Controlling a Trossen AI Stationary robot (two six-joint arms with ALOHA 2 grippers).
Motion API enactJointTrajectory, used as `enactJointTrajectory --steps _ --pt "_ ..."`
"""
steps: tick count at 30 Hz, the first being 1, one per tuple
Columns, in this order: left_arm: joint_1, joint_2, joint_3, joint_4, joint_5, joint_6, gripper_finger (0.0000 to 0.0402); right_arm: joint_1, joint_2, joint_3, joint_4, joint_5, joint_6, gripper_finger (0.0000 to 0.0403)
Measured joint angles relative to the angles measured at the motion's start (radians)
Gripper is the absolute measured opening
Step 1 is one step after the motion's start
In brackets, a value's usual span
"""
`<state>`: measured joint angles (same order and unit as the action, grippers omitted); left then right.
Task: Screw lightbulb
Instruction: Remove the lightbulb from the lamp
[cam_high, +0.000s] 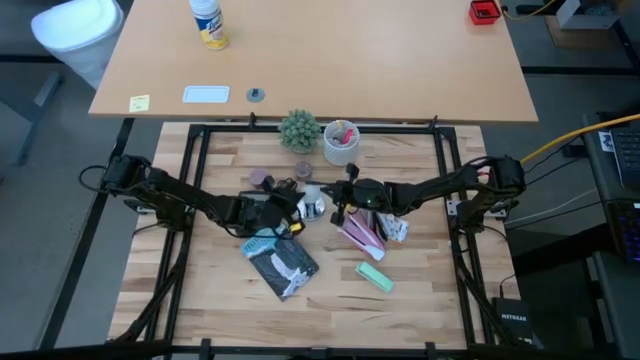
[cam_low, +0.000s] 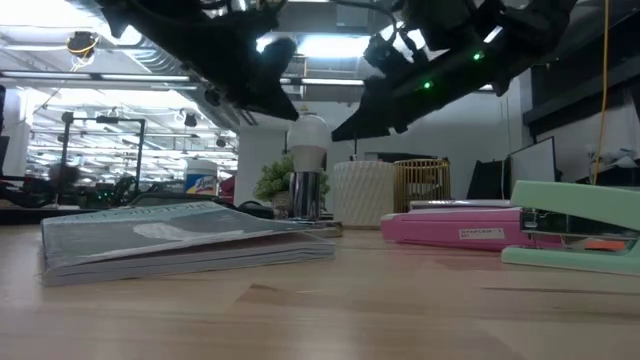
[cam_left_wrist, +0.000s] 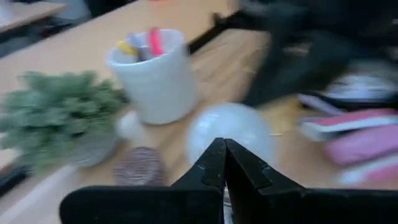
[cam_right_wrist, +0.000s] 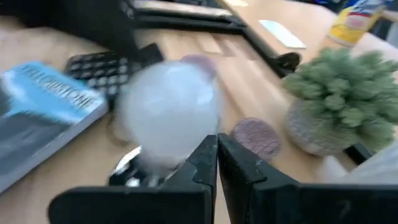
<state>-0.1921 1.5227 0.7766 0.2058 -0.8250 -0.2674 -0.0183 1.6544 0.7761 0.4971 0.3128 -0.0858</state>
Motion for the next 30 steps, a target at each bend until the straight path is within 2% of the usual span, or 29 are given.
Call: enactJointTrajectory --steps 3,15,23,26,30 --pt "-0.014 0.004 0.0 -0.016 0.035 -0.014 0.0 -0.006 0.001 0.002 0.017 0.007 -0.004 0.002" --pt "-0.045 0.002 0.0 0.009 -0.007 -0.013 0.0 -0.07 -0.001 0.002 0.021 -0.036 -0.033 0.002" --pt "-0.052 0.0 0.0 0.083 -0.179 0.078 0.0 -0.051 -0.094 0.002 -0.03 -0.046 -0.051 0.002" --pt "-0.039 0.0 0.0 0.082 -0.254 0.082 0.0 -0.021 -0.128 0.002 -0.043 -0.102 -0.037 0.002" --pt "-0.004 0.0 0.0 0.067 -0.271 0.091 0.0 0.028 -0.132 0.003 -0.04 -0.183 -0.019 0.002"
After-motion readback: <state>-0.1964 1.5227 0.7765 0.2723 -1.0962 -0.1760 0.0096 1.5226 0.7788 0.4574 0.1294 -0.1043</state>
